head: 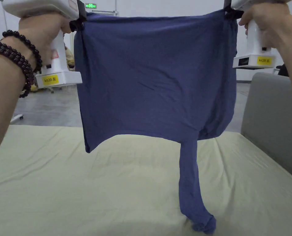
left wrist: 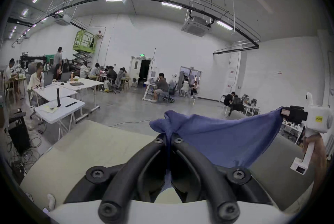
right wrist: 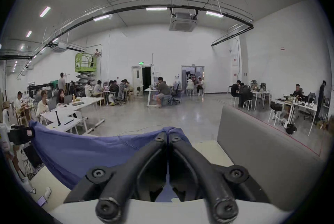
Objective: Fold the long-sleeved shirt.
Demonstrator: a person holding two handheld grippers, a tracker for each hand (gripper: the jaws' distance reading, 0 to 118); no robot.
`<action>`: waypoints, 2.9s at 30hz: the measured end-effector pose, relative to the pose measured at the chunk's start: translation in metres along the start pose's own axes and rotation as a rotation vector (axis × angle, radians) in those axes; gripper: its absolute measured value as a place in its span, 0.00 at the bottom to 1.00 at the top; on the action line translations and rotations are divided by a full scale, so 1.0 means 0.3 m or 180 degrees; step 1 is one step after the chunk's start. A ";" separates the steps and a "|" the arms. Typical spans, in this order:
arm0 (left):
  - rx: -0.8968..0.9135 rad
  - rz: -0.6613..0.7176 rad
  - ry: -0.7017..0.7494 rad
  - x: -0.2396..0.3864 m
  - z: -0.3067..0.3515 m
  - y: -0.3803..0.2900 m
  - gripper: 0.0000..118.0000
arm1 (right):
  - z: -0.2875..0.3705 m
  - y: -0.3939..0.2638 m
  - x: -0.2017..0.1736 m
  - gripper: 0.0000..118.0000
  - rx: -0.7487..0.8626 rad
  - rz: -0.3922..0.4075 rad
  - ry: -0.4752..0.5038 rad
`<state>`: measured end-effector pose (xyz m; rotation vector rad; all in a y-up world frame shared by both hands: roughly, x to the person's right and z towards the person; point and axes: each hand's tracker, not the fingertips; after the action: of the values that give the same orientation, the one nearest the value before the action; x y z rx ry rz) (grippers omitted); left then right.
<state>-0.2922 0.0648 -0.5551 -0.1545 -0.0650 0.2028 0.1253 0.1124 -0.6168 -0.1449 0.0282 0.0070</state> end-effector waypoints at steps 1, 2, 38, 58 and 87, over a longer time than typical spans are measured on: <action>-0.0019 -0.0013 0.0012 -0.007 -0.010 -0.023 0.00 | -0.013 -0.031 -0.005 0.00 -0.0029 -0.0001 0.0030; -0.0088 -0.0032 0.0026 -0.017 -0.025 -0.051 0.00 | -0.024 -0.066 -0.008 0.00 -0.0058 0.0001 0.0043; -0.1735 -0.0070 -0.0164 -0.290 0.589 -1.353 0.00 | 0.681 -1.456 0.094 0.00 -0.1737 0.0209 0.0917; -0.3117 -0.0272 -0.0248 -0.384 0.922 -1.774 0.01 | 0.981 -2.008 0.055 0.00 -0.3621 0.0892 0.1357; -0.1926 -0.0344 -0.0108 -0.257 0.411 -1.473 0.00 | 0.265 -1.587 0.043 0.00 -0.2186 0.0340 0.0554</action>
<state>-0.2909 -0.3607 -0.3669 -0.7487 -0.1674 0.0725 0.1449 -0.3473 -0.4697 -0.8306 0.2078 0.1114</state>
